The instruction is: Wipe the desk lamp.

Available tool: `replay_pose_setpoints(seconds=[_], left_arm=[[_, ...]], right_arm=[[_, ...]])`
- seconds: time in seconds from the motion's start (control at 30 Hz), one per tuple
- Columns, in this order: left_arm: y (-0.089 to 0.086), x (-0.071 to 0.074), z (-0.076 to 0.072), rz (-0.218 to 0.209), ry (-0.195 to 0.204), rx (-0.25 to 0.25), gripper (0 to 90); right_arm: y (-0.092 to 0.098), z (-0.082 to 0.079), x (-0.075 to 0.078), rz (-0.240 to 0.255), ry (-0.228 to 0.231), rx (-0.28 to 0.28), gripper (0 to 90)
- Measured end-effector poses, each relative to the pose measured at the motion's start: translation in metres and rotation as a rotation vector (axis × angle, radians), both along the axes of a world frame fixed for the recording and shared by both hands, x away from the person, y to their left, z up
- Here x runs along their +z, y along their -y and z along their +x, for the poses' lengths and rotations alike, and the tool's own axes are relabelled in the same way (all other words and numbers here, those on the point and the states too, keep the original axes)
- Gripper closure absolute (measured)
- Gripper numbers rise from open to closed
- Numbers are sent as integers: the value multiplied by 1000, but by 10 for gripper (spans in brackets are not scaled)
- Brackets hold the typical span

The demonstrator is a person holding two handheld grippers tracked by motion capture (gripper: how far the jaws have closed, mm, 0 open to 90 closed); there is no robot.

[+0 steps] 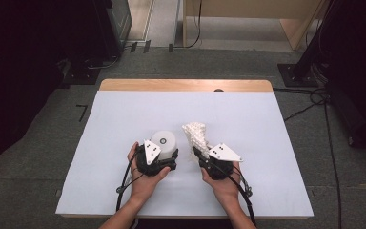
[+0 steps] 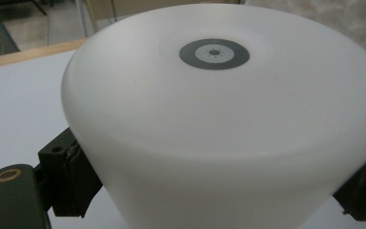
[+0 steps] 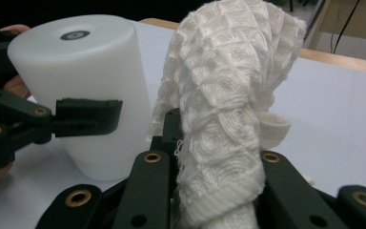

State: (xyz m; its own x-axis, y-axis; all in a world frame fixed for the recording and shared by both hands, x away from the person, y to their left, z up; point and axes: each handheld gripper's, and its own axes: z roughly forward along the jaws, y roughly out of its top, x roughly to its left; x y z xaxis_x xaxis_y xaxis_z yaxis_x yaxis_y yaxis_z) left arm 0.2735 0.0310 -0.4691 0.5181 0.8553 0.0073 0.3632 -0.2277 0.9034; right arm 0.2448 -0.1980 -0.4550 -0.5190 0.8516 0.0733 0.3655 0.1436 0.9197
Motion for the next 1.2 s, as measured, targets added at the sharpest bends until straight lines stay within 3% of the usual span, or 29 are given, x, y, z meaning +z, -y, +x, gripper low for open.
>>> replay_pose_setpoints(seconds=[0.07, 0.13, 0.33, 0.43, 0.53, 0.7, 0.83, 1.0, 1.2], left_arm=[[-7, 2, 5, -53, -26, -53, 89], [-17, 4, 10, -160, -62, -134, 89], [-30, 13, 15, -307, -94, -307, 90], [-31, 14, 15, -319, -102, -320, 90], [-31, 12, 18, -345, -140, -343, 91], [-19, 7, 15, -277, -174, -393, 91], [-12, 4, 15, -232, -200, -403, 91], [-15, 8, 16, -234, -179, -398, 90], [-31, 18, 18, -295, -137, -358, 91]], right_arm=[[-2, 0, -2, -2, -8, 7, 758], [-5, -1, -3, -4, -11, 14, 758], [-18, -4, -8, -9, -22, 67, 758], [-22, -6, -10, -15, -17, 73, 759], [-22, -7, -8, 1, -15, 72, 760], [-18, -10, 1, 14, 24, 66, 762], [-15, -13, 9, 9, 50, 58, 761], [-18, -15, 14, -25, 80, 60, 760], [-27, -14, 3, -46, 39, 77, 759]])
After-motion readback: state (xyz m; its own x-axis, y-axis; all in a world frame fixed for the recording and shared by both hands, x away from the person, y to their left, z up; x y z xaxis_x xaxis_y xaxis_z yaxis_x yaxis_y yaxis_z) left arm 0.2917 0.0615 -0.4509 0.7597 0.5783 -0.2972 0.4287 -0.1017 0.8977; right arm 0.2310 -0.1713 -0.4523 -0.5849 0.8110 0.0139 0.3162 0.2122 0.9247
